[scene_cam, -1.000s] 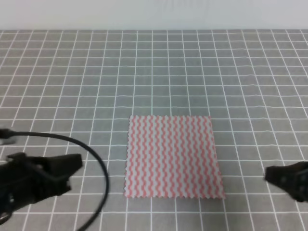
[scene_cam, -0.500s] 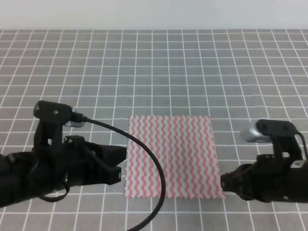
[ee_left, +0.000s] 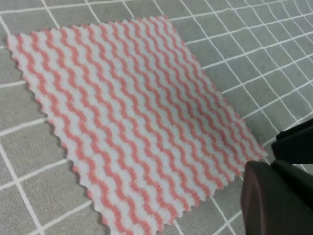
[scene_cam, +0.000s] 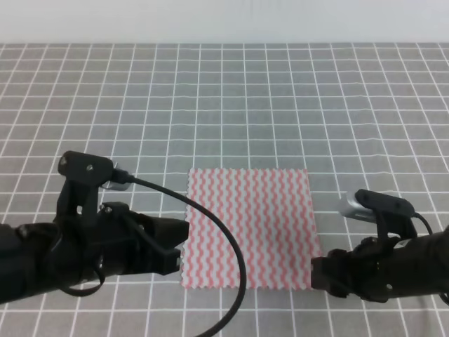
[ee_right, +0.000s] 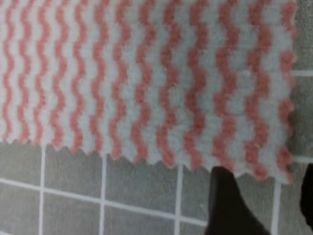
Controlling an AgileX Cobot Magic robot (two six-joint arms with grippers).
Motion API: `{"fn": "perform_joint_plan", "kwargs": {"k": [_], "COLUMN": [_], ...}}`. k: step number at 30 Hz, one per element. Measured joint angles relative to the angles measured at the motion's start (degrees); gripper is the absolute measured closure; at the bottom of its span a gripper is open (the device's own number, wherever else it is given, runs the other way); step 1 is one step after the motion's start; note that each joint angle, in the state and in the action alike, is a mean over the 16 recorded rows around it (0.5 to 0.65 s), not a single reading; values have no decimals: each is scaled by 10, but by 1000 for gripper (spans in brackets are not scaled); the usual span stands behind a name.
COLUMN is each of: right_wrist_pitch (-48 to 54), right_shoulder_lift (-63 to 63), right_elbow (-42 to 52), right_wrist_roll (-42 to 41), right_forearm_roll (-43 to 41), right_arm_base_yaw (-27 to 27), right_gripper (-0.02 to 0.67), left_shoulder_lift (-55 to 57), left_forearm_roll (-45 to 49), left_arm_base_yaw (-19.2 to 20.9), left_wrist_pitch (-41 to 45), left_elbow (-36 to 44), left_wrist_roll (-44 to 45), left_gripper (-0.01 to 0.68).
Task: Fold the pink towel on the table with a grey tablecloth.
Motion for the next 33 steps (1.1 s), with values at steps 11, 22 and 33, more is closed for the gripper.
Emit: {"fn": "perform_joint_plan", "kwargs": {"k": [11, 22, 33], "right_wrist_pitch": [1, 12, 18], "right_shoulder_lift": [49, 61, 62], "right_elbow": [-28, -36, -36], "right_wrist_roll": [5, 5, 4], "right_forearm_roll": [1, -20, -30], "right_arm_base_yaw": [0, 0, 0], "right_gripper": [330, 340, 387], "left_shoulder_lift": [0, 0, 0], "left_forearm_roll": [1, 2, 2], "left_arm_base_yaw": [0, 0, 0], "left_wrist_pitch": [1, 4, 3], "left_elbow": [0, 0, 0], "left_wrist_roll": [1, 6, 11], "left_gripper": [674, 674, 674]}}
